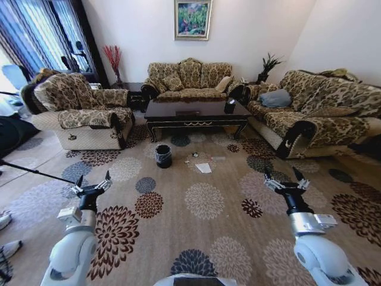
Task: Move to the front of the table and pick up the trash from the floor, then place it into the trash bin.
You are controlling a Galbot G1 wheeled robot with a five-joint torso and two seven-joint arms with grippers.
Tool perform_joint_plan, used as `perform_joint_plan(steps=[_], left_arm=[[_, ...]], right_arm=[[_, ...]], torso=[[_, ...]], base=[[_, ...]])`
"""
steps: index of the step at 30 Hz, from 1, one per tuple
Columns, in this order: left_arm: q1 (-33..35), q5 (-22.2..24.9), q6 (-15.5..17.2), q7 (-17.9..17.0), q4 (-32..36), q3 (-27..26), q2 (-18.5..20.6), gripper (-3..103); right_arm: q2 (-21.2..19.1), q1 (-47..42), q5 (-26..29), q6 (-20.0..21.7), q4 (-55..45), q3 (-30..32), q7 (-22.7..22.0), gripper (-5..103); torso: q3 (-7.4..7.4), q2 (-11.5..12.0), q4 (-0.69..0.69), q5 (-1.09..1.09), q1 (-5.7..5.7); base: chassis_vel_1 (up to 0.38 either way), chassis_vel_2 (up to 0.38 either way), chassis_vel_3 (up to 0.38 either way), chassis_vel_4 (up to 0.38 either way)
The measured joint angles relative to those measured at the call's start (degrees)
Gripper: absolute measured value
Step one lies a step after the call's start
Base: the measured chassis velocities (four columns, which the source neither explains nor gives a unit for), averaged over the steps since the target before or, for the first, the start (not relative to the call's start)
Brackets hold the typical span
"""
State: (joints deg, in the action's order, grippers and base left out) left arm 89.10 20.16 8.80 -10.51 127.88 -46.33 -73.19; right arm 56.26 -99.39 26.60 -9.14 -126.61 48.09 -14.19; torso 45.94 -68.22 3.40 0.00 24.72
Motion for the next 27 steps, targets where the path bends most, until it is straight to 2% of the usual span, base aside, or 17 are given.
perform_joint_plan(steps=[2,10,27], left_arm=[[-0.2,-0.3,-0.6,1.2,-0.5,0.2,0.1,100],[-0.5,-0.8,-1.5,1.3,-0.9,1.4,-1.1,100],[0.0,-0.7,-2.3,1.3,-0.5,0.9,-1.2,100]], right_arm=[[0.0,0.1,0.0,0.0,0.0,-0.1,-0.1,100],[0.1,0.5,0.1,0.0,0.4,-0.3,-0.4,100],[0.4,0.9,0.1,-0.2,0.8,-0.5,-0.7,100]], torso=[[0.00,0.0,0.00,0.00,0.00],[-0.73,1.4,0.00,0.00,-0.67],[-3.90,7.2,0.00,0.00,-3.28]], base=[[0.000,0.000,0.000,0.000],[0.000,0.000,0.000,0.000],[0.000,0.000,0.000,0.000]])
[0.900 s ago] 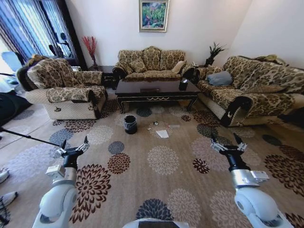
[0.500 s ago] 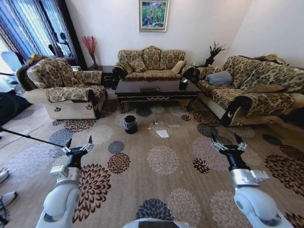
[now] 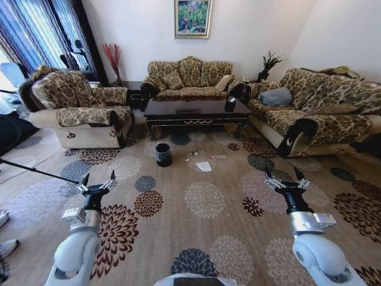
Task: Move to the front of the table and pick up the trash from the floor, then place it into the trash bin.
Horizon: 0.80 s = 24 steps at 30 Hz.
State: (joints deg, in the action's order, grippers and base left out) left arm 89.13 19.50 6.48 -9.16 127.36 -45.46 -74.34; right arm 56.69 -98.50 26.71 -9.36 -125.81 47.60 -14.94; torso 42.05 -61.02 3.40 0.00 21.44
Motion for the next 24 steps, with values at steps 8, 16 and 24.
perform_joint_plan(steps=[8,16,24], left_arm=[[0.4,0.1,-0.5,0.3,0.7,-0.1,-0.2,100],[1.1,-0.2,-0.6,0.3,1.1,0.0,-0.8,100],[1.3,-0.5,-1.0,0.4,0.9,0.0,-1.4,100]], right_arm=[[0.5,-0.3,-0.1,-0.3,-0.3,0.0,-0.1,100],[1.0,-0.7,1.1,0.2,-1.4,-0.1,-0.9,100],[1.4,-1.0,1.5,0.7,-1.8,-0.2,-1.9,100]], torso=[[-1.16,2.0,0.00,0.00,-0.87],[-2.44,4.4,0.00,0.00,-1.95],[-3.82,6.8,0.00,0.00,-2.99]], base=[[0.000,0.000,0.000,0.000],[0.000,0.000,0.000,0.000],[0.000,0.000,0.000,0.000]])
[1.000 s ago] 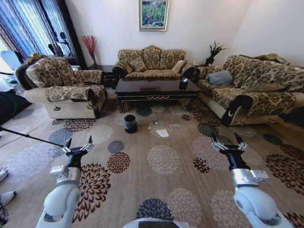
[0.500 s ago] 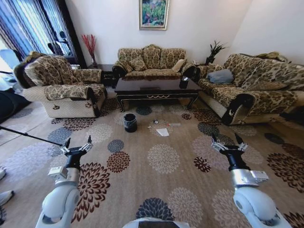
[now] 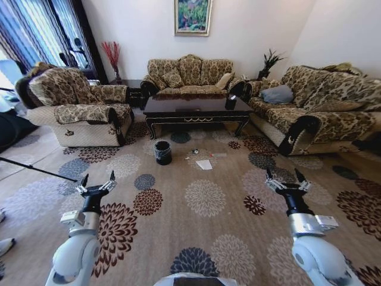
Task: Move to the front of the table and pick up the trash from the floor, then place it into the trash bin.
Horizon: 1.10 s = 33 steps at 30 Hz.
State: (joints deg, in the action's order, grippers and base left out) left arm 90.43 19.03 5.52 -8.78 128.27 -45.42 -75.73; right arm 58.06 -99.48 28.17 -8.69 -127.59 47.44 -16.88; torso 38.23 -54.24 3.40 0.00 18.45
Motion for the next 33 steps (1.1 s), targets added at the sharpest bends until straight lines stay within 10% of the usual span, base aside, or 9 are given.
perform_joint_plan(steps=[33], left_arm=[[-0.3,0.1,-1.2,0.9,-2.4,0.0,0.4,100]], right_arm=[[-0.9,1.1,0.0,0.2,2.4,-1.1,-0.2,100]], torso=[[-4.82,8.5,0.00,0.00,-3.65]], base=[[0.000,0.000,0.000,0.000]])
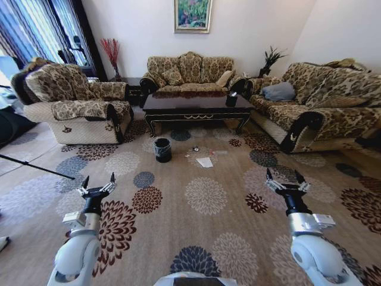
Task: Move to the front of the table and pick up the trash from the floor, then place it into the trash bin.
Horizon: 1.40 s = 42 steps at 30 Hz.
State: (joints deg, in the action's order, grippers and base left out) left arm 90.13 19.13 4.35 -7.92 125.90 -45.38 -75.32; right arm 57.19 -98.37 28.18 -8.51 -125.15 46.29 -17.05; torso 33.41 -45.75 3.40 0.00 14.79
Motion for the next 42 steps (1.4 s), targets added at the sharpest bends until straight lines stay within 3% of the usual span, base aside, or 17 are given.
perform_joint_plan(steps=[32,42], left_arm=[[0.8,-0.6,-1.7,1.0,0.7,0.1,-1.1,100],[0.8,-0.7,-1.7,1.2,0.8,0.0,-1.1,100]], right_arm=[[1.5,-2.1,-1.4,-0.7,-1.5,0.7,1.2,100],[1.8,-1.8,-1.0,-3.8,-0.7,0.7,1.6,100]], torso=[[-4.90,8.4,0.00,0.00,-3.47],[-6.16,10.6,0.00,0.00,-4.43]], base=[[0.000,0.000,0.000,0.000],[0.000,0.000,0.000,0.000]])
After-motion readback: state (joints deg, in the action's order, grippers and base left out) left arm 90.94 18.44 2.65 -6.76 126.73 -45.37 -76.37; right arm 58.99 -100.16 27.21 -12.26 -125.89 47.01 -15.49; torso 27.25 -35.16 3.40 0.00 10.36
